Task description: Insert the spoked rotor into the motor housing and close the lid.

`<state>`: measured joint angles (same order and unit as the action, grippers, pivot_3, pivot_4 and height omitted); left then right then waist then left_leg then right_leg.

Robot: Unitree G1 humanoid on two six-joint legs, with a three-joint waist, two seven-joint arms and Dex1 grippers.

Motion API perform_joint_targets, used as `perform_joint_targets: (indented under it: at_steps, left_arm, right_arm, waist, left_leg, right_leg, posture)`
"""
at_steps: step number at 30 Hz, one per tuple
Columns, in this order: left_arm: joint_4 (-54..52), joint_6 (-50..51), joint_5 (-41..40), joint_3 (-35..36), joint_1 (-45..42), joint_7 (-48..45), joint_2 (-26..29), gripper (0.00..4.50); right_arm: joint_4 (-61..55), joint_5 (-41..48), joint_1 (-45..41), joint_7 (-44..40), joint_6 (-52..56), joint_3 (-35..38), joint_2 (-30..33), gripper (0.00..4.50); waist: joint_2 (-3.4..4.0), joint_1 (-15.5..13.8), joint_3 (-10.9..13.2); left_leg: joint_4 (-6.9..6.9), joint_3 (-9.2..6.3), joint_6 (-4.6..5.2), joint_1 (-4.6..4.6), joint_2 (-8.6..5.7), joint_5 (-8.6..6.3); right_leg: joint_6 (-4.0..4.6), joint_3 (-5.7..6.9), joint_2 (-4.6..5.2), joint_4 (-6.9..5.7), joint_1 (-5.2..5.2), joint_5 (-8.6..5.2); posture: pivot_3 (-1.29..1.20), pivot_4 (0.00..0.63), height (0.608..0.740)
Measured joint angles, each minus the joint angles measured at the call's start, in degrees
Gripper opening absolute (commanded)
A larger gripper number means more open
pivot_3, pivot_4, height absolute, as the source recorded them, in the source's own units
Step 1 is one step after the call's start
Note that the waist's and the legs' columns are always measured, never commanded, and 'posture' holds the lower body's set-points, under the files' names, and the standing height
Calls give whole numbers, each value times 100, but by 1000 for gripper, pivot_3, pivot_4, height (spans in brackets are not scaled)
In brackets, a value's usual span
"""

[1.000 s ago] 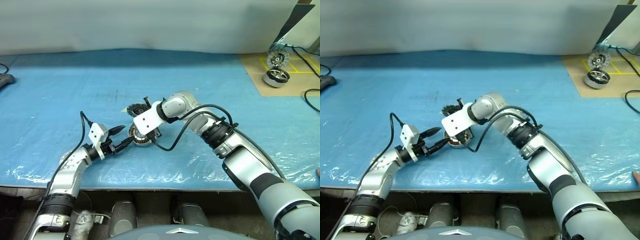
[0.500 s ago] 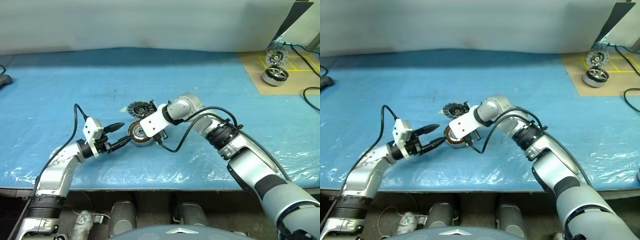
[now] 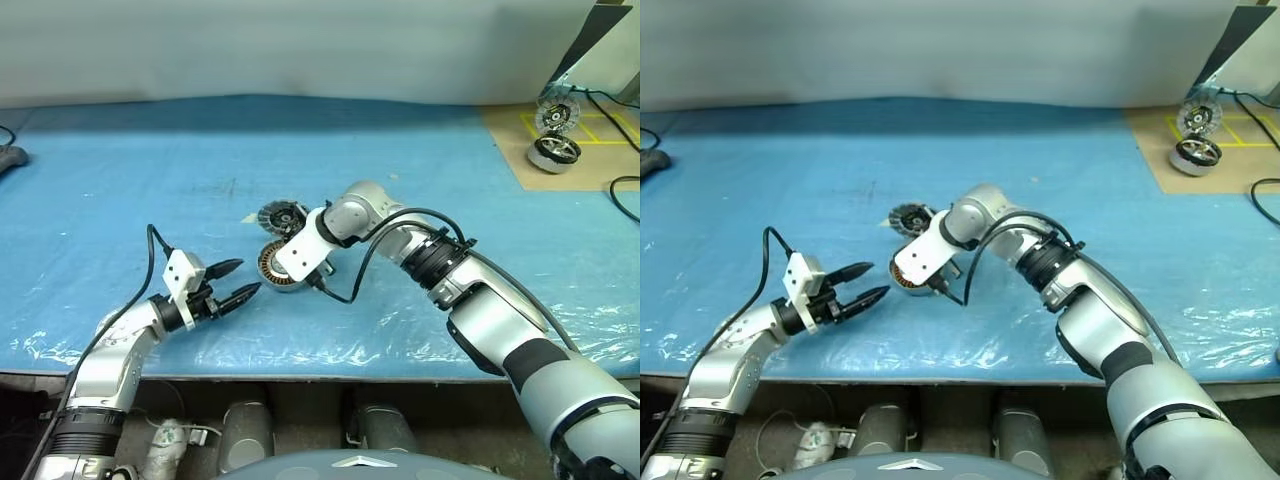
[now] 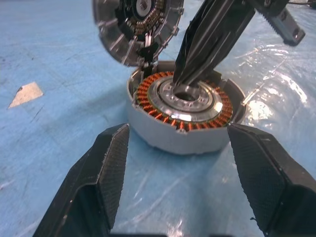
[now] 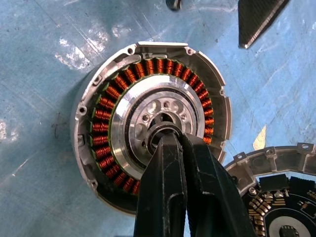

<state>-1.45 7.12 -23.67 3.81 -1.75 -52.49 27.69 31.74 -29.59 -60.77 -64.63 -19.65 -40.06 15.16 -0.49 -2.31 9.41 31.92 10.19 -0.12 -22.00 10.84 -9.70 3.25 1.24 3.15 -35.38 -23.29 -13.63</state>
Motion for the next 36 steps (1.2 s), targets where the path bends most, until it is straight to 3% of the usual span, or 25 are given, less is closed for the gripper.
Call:
perform_joint_targets:
  at_steps: [18, 36]
  left_arm:
    - [-530, 416, 0, -62, 86, 457, -71, 3395]
    - [-350, 410, 5, -63, 3, 483, -161, 3395]
  right_arm:
    - [779, -436, -352, 229, -553, -119, -330, 38]
    - [643, -766, -298, 256, -650, -150, -473, 38]
  waist:
    - [0, 27, 0]
    - [3, 81, -2]
  left_leg:
    - [22, 0, 0, 21, 5, -1]
    - [20, 0, -1, 34, 4, -2]
  right_leg:
    - [1, -4, -1, -27, 11, 0]
    - [3, -8, -2, -25, 22, -2]
  posture:
    - [0, 150, 740]
    - [0, 150, 740]
